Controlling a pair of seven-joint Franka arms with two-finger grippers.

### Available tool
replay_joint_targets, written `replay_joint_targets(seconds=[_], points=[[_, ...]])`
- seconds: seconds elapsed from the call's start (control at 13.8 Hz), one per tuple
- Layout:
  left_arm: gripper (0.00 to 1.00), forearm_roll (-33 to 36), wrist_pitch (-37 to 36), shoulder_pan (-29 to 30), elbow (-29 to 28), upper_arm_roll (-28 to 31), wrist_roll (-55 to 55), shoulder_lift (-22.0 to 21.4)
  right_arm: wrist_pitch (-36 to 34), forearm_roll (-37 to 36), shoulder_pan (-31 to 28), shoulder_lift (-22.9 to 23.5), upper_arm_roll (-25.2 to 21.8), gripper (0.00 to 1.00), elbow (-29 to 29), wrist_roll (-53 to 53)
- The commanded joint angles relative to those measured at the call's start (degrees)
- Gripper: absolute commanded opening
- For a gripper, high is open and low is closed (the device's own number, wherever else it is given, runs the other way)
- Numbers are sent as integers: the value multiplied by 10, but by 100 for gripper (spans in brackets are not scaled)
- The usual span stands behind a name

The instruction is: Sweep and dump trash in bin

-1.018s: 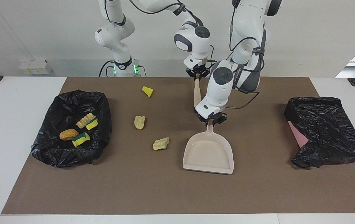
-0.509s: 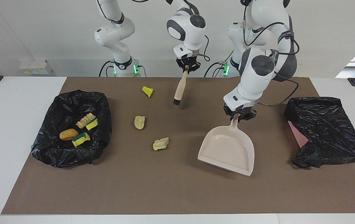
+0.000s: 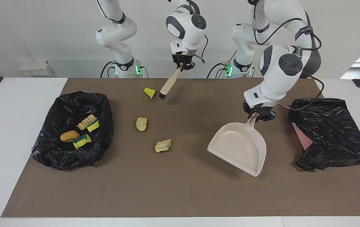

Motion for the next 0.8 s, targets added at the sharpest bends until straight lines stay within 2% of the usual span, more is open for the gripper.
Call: replay_joint_targets(seconds=[0.0, 0.22, 0.44, 0.58, 0.73], points=[[0, 31, 5, 5, 5, -4, 127, 0, -12, 27, -15, -35, 6, 0, -34, 45], [0, 59, 3, 4, -2, -4, 255, -4, 5, 63, -16, -58, 6, 0, -71, 49], [0, 61, 6, -2, -8, -4, 391, -7, 63, 82, -15, -92, 6, 0, -128, 48], [0, 61, 25, -2, -39, -4, 422, -22, 116, 83, -13, -120, 6, 0, -176, 48], [0, 61, 67, -3, -98, -4, 421, -52, 130, 83, -15, -122, 6, 0, -184, 39]])
